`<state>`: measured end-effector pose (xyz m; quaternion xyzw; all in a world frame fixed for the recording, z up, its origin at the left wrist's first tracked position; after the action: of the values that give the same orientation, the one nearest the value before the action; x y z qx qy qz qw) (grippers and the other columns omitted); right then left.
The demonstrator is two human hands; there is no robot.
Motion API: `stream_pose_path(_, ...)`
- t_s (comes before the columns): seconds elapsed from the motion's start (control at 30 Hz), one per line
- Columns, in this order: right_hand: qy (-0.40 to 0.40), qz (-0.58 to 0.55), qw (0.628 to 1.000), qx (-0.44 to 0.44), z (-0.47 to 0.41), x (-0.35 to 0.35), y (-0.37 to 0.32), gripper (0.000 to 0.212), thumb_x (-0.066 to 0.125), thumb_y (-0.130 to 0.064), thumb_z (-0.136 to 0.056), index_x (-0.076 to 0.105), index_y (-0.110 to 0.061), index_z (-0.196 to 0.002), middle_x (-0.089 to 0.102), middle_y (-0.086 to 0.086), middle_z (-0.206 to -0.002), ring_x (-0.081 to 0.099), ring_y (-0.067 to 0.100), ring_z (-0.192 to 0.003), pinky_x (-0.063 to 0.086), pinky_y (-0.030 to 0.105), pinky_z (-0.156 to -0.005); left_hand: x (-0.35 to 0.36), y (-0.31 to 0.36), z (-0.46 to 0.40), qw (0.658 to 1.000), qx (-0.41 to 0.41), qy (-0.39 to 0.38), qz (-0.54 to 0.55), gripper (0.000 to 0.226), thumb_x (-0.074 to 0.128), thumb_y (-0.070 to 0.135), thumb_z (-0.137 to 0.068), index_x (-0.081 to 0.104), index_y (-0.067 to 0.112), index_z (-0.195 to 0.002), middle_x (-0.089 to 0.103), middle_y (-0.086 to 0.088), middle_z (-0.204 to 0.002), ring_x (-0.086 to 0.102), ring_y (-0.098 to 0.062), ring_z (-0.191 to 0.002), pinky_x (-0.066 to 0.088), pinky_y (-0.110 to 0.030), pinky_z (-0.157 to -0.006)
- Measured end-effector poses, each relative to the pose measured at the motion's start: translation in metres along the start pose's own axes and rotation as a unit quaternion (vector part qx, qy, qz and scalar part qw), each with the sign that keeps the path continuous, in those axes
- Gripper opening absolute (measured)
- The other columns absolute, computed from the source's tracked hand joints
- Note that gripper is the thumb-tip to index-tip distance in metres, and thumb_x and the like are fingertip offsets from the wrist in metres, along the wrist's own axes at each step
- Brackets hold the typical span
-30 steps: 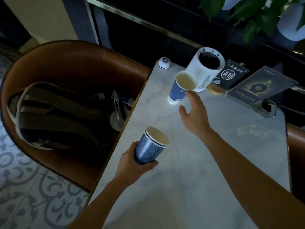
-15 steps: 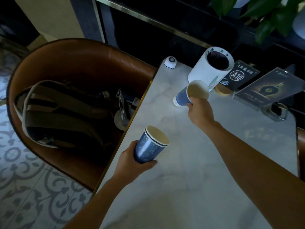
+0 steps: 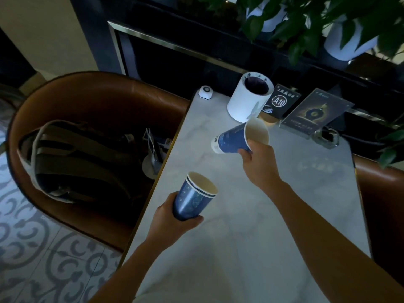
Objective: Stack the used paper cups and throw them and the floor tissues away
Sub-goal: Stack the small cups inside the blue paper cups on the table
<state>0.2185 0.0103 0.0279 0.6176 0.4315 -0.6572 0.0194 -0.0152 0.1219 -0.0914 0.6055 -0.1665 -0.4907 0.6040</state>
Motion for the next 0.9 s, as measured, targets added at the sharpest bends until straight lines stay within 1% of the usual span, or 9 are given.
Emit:
stream_pose_path(0.03, 0.007, 0.000, 1.000, 0.000, 0.010, -0.004, -0.002, 0.016, 0.063, -0.012, -0.090, 0.063, -0.006, -0.105, 0.072, 0.010, -0.103, 0.068, 0.023, -0.085, 0.050, 0.020, -0.072, 0.001, 0.000, 0.004, 1.000, 0.002, -0.001, -0.003, 0.073, 0.077, 0.075, -0.051, 0.052, 0.040, -0.110, 0.067, 0.024, -0.090, 0.063, 0.013, -0.086, 0.051, -0.006, -0.058)
stream_pose_path(0.1, 0.026, 0.006, 1.000, 0.002, 0.029, -0.009, -0.004, 0.014, 0.066, -0.015, -0.089, 0.065, -0.008, -0.100, 0.074, 0.007, -0.098, 0.067, 0.016, -0.079, 0.038, 0.004, -0.067, 0.004, 0.000, 0.012, 1.000, 0.011, -0.005, -0.010, 0.071, 0.079, 0.071, -0.051, 0.053, 0.040, -0.109, 0.067, 0.024, -0.088, 0.063, 0.013, -0.085, 0.051, -0.006, -0.058)
stream_pose_path(0.17, 0.043, 0.008, 0.999, 0.012, 0.048, -0.016, -0.007, 0.013, 0.066, -0.019, -0.088, 0.065, -0.011, -0.097, 0.074, 0.005, -0.096, 0.064, 0.012, -0.075, 0.033, -0.001, -0.065, 0.006, 0.001, 0.019, 1.000, 0.018, -0.010, -0.014, 0.069, 0.081, 0.069, -0.051, 0.053, 0.040, -0.108, 0.068, 0.023, -0.086, 0.064, 0.013, -0.084, 0.050, -0.006, -0.058)
stream_pose_path(0.23, 0.060, 0.000, 0.998, 0.033, 0.066, -0.023, -0.009, 0.016, 0.066, -0.024, -0.088, 0.064, -0.013, -0.098, 0.074, 0.004, -0.100, 0.061, 0.009, -0.076, 0.035, 0.002, -0.068, 0.009, 0.001, 0.024, 0.999, 0.025, -0.019, -0.017, 0.069, 0.080, 0.070, -0.051, 0.053, 0.041, -0.108, 0.069, 0.022, -0.086, 0.064, 0.012, -0.084, 0.051, -0.006, -0.059)
stream_pose_path(0.3, 0.072, -0.012, 0.996, 0.048, 0.084, -0.029, -0.010, 0.017, 0.066, -0.025, -0.087, 0.064, -0.013, -0.099, 0.073, 0.004, -0.103, 0.063, 0.012, -0.081, 0.036, 0.004, -0.070, 0.010, 0.001, 0.029, 0.999, 0.028, -0.029, -0.020, 0.069, 0.079, 0.071, -0.051, 0.052, 0.042, -0.108, 0.069, 0.021, -0.086, 0.065, 0.011, -0.083, 0.051, -0.007, -0.058)
stream_pose_path(0.47, 0.102, -0.043, 0.992, 0.068, 0.122, -0.043, -0.016, 0.021, 0.069, -0.020, -0.086, 0.064, -0.012, -0.104, 0.061, -0.010, -0.097, 0.058, 0.007, -0.083, 0.034, -0.005, -0.067, 0.008, -0.002, 0.041, 0.998, 0.036, -0.039, -0.036, 0.061, 0.080, 0.071, -0.051, 0.050, 0.050, -0.099, 0.068, 0.025, -0.084, 0.063, 0.014, -0.081, 0.050, -0.005, -0.057)
stream_pose_path(0.7, 0.145, -0.080, 0.983, 0.083, 0.157, -0.051, -0.020, 0.015, 0.072, -0.019, -0.083, 0.064, -0.017, -0.096, 0.064, -0.009, -0.092, 0.060, 0.005, -0.075, 0.041, -0.003, -0.065, 0.005, -0.005, 0.055, 0.996, 0.048, -0.053, -0.045, 0.069, 0.082, 0.068, -0.050, 0.054, 0.040, -0.107, 0.070, 0.018, -0.085, 0.066, 0.008, -0.079, 0.054, -0.011, -0.058)
stream_pose_path(0.8, 0.158, -0.084, 0.980, 0.089, 0.168, -0.054, -0.022, 0.015, 0.070, -0.025, -0.084, 0.059, -0.025, -0.094, 0.063, -0.012, -0.095, 0.060, -0.002, -0.074, 0.045, -0.001, -0.065, 0.003, -0.004, 0.060, 0.996, 0.052, -0.053, -0.043, 0.068, 0.083, 0.065, -0.050, 0.053, 0.041, -0.107, 0.069, 0.021, -0.085, 0.065, 0.011, -0.081, 0.052, -0.008, -0.057)
stream_pose_path(0.9, 0.164, -0.085, 0.978, 0.101, 0.176, -0.058, -0.021, 0.013, 0.069, -0.030, -0.084, 0.059, -0.023, -0.089, 0.065, -0.011, -0.090, 0.060, -0.003, -0.075, 0.046, 0.001, -0.063, 0.001, -0.002, 0.064, 0.996, 0.055, -0.062, -0.041, 0.068, 0.082, 0.065, -0.052, 0.053, 0.040, -0.108, 0.069, 0.020, -0.086, 0.064, 0.012, -0.083, 0.050, -0.006, -0.057)
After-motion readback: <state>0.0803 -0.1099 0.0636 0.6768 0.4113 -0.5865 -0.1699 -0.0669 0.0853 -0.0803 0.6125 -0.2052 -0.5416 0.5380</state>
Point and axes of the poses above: each hand's wrist, its own z-axis away from the middle knuckle, its own x-axis out of the palm, y = z × x, the point moved 1 cm from there along -z, towards the middle knuckle
